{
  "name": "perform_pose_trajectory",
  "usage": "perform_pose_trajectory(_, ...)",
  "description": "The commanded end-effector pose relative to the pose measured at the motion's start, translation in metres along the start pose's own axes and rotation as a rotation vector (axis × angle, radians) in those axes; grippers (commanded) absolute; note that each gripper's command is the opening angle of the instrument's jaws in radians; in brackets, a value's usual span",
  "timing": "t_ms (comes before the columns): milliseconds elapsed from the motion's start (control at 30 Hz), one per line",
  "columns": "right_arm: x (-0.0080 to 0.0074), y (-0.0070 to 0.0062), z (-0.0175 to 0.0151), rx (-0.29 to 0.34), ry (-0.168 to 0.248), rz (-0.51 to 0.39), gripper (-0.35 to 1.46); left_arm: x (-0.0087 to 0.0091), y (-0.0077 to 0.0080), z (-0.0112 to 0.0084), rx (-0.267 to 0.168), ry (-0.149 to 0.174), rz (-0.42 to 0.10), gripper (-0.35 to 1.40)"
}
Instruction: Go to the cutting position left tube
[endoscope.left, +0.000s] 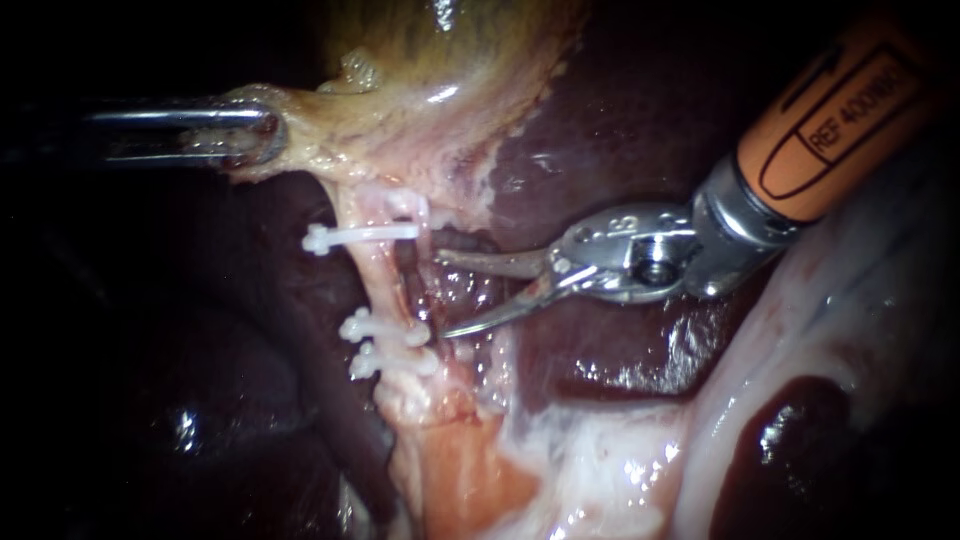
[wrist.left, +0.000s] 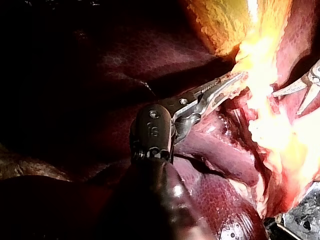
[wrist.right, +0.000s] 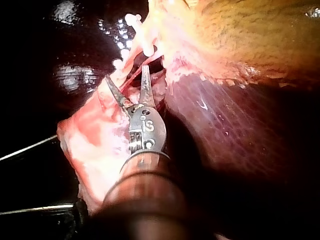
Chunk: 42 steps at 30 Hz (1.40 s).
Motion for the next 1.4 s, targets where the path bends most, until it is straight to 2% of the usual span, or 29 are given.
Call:
perform_pose_trajectory(33,0.0001,-0.0001,0.0003,0.001,-0.003,0.004,1.45,0.0,0.0,0.0,0.0,0.0,0.0,-0.35)
perform_pose_trajectory(167,0.0002,0.0001,0.0009,-0.001,-0.003,0.015,1.45,0.0,0.0001,0.0,0.001,0.0,0.0,-0.35)
perform_pose_trajectory(433,-0.0005,0.0011,0.0014,-0.004,-0.001,0.048,1.41,0.0,0.0002,0.0,0.001,0.0,0.0,-0.35)
perform_pose_trajectory(600,-0.0011,0.0021,0.0021,-0.013,-0.036,0.073,1.38,0.0,0.0003,0.0,0.002,0.001,0.0,-0.35)
perform_pose_trajectory(800,-0.0017,0.0033,0.0036,-0.021,-0.04,0.093,1.38,0.0,0.0006,0.0001,0.003,0.001,-0.001,-0.35)
perform_pose_trajectory(1000,-0.0011,0.0038,0.0054,-0.005,-0.049,0.103,1.4,0.0,0.0006,0.0001,0.003,0.001,-0.001,-0.35)
perform_pose_trajectory(1400,0.0002,0.0046,0.0089,0.002,-0.018,0.116,1.41,0.0,0.0007,0.0002,0.004,0.002,-0.001,-0.35)
